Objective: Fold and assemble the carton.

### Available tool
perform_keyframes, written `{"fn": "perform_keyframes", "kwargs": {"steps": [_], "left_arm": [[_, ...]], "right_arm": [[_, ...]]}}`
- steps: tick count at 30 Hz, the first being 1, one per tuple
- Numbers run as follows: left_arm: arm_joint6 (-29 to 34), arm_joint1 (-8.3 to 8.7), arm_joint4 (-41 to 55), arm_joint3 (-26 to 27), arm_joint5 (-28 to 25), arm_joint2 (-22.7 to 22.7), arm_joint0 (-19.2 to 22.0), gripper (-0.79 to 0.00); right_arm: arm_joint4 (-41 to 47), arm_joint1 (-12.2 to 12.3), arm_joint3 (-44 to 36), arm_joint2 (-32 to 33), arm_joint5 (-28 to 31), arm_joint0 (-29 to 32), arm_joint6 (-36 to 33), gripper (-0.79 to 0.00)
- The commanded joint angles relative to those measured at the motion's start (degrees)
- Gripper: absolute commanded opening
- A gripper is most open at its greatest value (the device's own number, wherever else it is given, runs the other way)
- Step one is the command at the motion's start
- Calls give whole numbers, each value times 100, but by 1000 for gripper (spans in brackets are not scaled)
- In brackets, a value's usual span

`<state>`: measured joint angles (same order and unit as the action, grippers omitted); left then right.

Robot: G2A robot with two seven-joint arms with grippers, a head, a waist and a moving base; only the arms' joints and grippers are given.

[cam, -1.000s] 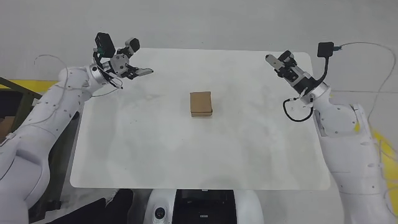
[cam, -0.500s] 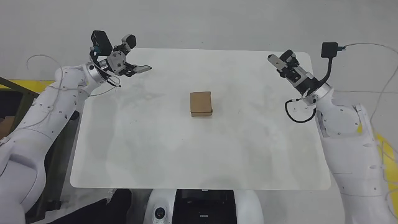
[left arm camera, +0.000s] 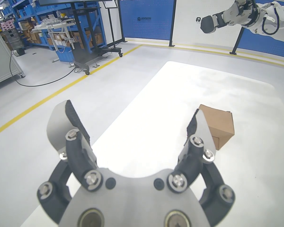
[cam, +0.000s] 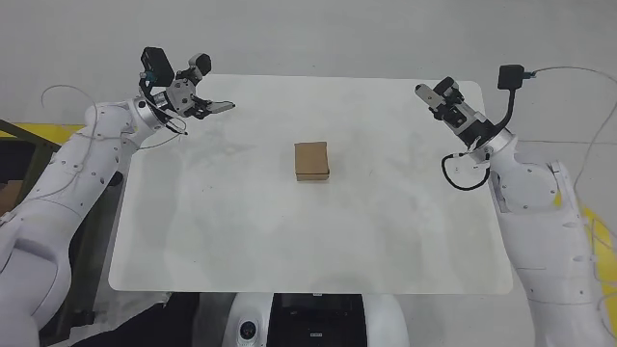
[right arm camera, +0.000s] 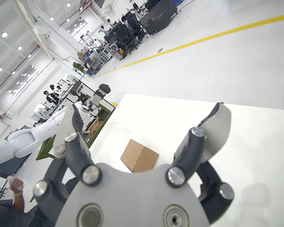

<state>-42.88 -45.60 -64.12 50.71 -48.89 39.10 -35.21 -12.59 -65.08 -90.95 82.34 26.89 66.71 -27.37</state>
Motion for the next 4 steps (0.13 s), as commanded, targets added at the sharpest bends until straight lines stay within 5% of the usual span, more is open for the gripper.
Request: {"fn": "perform_keyframes", "kwargs": {"steps": [1, 4], "left_arm": [[0, 0, 0, 0, 0, 0, 0, -1], [0, 0, 0, 0, 0, 0, 0, -1]], "right_arm": [[0, 0, 0, 0, 0, 0, 0, 0], [0, 0, 0, 0, 0, 0, 0, 0]]}}
